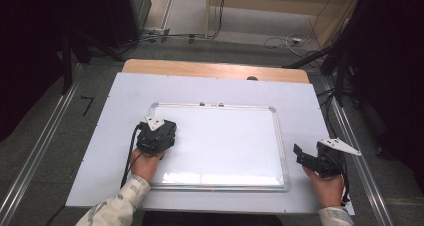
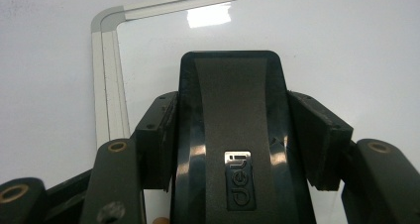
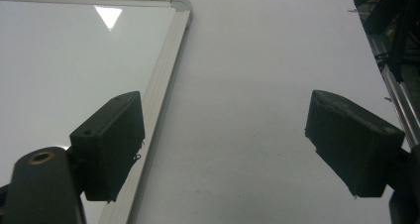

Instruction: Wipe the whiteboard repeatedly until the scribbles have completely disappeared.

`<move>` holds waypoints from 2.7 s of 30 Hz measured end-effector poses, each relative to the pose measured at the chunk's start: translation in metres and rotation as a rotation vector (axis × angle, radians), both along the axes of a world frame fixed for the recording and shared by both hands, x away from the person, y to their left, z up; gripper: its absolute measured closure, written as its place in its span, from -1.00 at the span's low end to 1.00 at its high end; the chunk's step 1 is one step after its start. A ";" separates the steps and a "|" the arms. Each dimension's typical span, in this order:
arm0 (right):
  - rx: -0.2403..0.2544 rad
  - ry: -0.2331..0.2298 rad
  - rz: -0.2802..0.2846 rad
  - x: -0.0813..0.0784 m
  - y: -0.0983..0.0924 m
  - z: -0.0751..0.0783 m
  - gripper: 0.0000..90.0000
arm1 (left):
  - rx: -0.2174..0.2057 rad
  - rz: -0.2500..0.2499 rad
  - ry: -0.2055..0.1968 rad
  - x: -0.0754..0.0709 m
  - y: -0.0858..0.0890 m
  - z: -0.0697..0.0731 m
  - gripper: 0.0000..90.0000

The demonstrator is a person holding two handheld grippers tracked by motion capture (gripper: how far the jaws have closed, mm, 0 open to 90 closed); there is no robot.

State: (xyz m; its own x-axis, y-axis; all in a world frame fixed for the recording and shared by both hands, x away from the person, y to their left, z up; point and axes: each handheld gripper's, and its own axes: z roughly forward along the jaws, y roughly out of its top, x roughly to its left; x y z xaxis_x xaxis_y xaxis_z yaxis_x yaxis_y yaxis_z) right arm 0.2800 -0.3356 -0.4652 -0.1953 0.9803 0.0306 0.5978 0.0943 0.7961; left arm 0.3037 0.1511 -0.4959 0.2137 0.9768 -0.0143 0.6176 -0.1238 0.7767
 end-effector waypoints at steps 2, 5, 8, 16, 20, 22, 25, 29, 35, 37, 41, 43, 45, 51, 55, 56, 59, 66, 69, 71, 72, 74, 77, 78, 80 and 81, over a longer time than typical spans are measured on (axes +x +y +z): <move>0.001 0.000 -0.001 0.000 0.000 0.000 -0.69 | 0.000 0.003 -0.001 0.000 0.000 0.000 -0.08; 0.002 0.001 -0.002 0.000 0.000 0.000 -0.69 | 0.009 0.004 0.000 -0.001 -0.001 0.000 -0.08; 0.003 0.003 -0.003 0.001 0.001 0.000 -0.69 | 0.014 -0.006 -0.001 -0.004 -0.005 0.000 -0.08; 0.002 -0.002 0.001 0.001 0.001 0.001 -0.68 | 0.022 -0.026 0.000 -0.005 -0.017 0.000 -0.08; 0.004 -0.001 0.002 0.001 0.002 0.001 -0.68 | 0.022 -0.028 -0.003 -0.003 -0.021 0.000 -0.08; 0.002 0.001 0.002 0.001 0.002 0.001 -0.68 | 0.024 -0.030 -0.001 -0.001 -0.023 0.000 -0.08; 0.002 0.001 0.003 0.001 0.002 0.001 -0.68 | 0.027 -0.028 -0.002 0.000 -0.026 0.000 -0.08; 0.001 0.001 0.002 0.001 0.003 0.000 -0.68 | 0.025 -0.028 -0.003 0.002 -0.030 0.000 -0.08; 0.000 0.003 0.003 0.001 0.003 0.000 -0.68 | 0.025 -0.031 -0.003 0.003 -0.036 0.000 -0.08; 0.002 0.002 0.003 0.001 0.003 0.001 -0.68 | 0.022 -0.030 -0.005 0.004 -0.038 0.000 -0.08; 0.001 0.002 0.003 0.002 0.003 0.000 -0.68 | 0.024 -0.034 -0.006 0.005 -0.042 0.000 -0.08; 0.002 0.002 0.003 0.002 0.003 0.000 -0.68 | 0.027 -0.033 -0.005 0.006 -0.043 0.000 -0.08; 0.002 0.002 0.004 0.001 0.003 0.000 -0.68 | 0.031 -0.037 -0.005 0.006 -0.044 0.000 -0.08; 0.000 0.003 0.003 0.001 0.002 0.000 -0.68 | 0.025 -0.042 -0.006 0.007 -0.043 0.000 -0.08; 0.003 0.004 0.001 0.000 0.000 0.000 -0.68 | 0.027 -0.045 -0.004 0.008 -0.041 0.000 -0.08; 0.003 0.004 -0.001 0.000 0.000 0.000 -0.68 | 0.025 -0.042 -0.004 0.009 -0.041 0.000 -0.08; 0.002 0.009 -0.004 0.000 -0.002 -0.001 -0.68 | 0.021 -0.035 -0.007 0.010 -0.038 0.000 -0.08; 0.006 0.012 -0.007 -0.002 -0.002 -0.001 -0.68 | 0.025 -0.024 -0.002 0.011 -0.030 0.000 -0.08; 0.007 0.010 -0.006 -0.002 -0.002 0.000 -0.68 | 0.024 -0.015 -0.003 0.011 -0.026 0.000 -0.08; 0.008 0.011 -0.006 -0.002 -0.002 0.000 -0.68 | 0.022 -0.008 -0.004 0.012 -0.024 0.000 -0.08; 0.008 0.011 -0.006 -0.002 -0.002 0.000 -0.68 | 0.025 -0.008 -0.001 0.012 -0.023 0.000 -0.08; 0.008 0.012 -0.006 -0.002 -0.002 0.000 -0.68 | 0.027 -0.004 -0.001 0.012 -0.020 0.000 -0.08; 0.008 0.010 -0.005 -0.002 -0.003 0.000 -0.68 | 0.026 0.005 0.001 0.013 -0.017 0.000 -0.08; 0.008 0.010 -0.006 -0.002 -0.003 0.000 -0.68 | 0.025 0.009 -0.002 0.013 -0.016 0.000 -0.08; 0.008 0.012 -0.007 -0.002 -0.003 0.000 -0.68 | 0.026 0.014 0.001 0.013 -0.013 0.000 -0.08; 0.009 0.012 -0.008 -0.002 -0.003 0.000 -0.68 | 0.027 0.017 0.001 0.013 -0.011 0.000 -0.08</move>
State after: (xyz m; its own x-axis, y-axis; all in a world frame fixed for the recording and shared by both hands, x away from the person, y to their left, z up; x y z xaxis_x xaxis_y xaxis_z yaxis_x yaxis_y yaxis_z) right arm 0.2784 -0.3385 -0.4657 -0.1872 0.9814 0.0415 0.6083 0.0827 0.7894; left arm 0.3169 0.1398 -0.4959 0.1973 0.9803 0.0124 0.6206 -0.1346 0.7725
